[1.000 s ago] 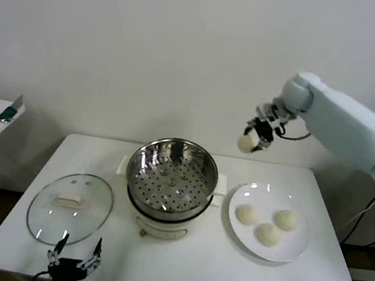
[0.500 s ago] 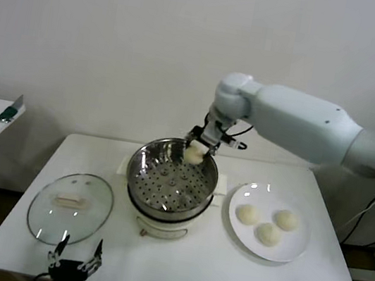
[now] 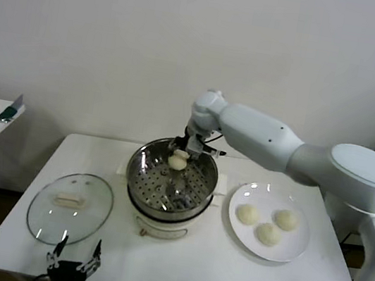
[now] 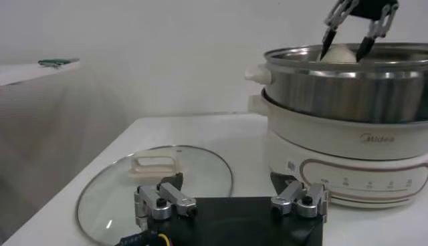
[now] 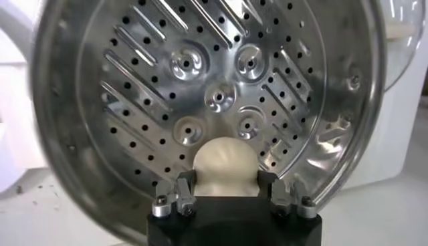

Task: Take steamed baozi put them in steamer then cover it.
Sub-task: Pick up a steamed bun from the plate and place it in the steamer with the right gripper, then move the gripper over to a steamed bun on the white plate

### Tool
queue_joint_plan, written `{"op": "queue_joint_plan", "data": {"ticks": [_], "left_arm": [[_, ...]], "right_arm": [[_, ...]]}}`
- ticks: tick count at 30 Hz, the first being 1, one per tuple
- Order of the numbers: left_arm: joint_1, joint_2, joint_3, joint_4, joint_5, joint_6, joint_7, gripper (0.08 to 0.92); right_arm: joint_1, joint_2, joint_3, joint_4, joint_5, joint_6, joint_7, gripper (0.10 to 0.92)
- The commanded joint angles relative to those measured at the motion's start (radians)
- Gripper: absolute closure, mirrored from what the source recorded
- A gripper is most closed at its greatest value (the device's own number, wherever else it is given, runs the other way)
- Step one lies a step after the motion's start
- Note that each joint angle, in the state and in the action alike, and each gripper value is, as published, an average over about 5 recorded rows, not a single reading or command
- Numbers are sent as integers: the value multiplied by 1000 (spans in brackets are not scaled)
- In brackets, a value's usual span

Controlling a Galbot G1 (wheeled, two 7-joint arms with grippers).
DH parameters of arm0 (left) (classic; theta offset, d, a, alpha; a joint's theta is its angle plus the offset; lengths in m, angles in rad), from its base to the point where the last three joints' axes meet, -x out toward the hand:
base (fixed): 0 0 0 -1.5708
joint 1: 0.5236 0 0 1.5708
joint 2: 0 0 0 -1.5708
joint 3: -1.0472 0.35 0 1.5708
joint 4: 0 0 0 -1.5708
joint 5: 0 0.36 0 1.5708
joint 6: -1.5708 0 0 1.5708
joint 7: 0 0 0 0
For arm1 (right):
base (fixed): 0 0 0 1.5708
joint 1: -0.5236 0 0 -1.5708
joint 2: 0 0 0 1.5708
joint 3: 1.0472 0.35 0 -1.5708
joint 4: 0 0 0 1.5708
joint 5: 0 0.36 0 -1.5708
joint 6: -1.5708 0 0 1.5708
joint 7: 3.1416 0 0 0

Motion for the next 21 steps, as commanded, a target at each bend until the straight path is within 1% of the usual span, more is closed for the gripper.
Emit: {"op": "queue_joint_plan", "data": {"ticks": [1, 3, 7, 9, 12, 15, 17, 19, 21], "left_arm": [[-3, -1, 1, 3, 1, 0, -3, 177], [-3, -2, 2, 2, 1, 0, -3, 177], [-1, -6, 3, -5, 4, 3, -5, 177], [0, -8, 4, -9, 6, 5, -5, 177], [0, -12, 6, -11, 10, 8, -4, 177], [-4, -14, 6, -9, 12, 10, -3, 177], [-5, -15, 8, -7, 12, 10, -3, 177], [-6, -14, 10, -4, 13, 10, -3, 177], [-7, -12, 13, 0, 14, 9, -2, 177]], "right_arm": [[-47, 57, 28, -115, -37, 60, 22, 393], [-44, 55, 26, -117, -23, 68, 25, 371], [-3, 29, 25, -90, 50, 75, 21, 268], [55, -9, 2, -37, 132, 65, -5, 232], [181, -99, -87, 67, 336, 18, -79, 207], [322, -221, -229, 164, 621, -89, -148, 203], [402, -317, -327, 221, 785, -208, -183, 203], [434, -403, -386, 252, 863, -326, -207, 202], [442, -488, -426, 269, 887, -437, -213, 202]]}}
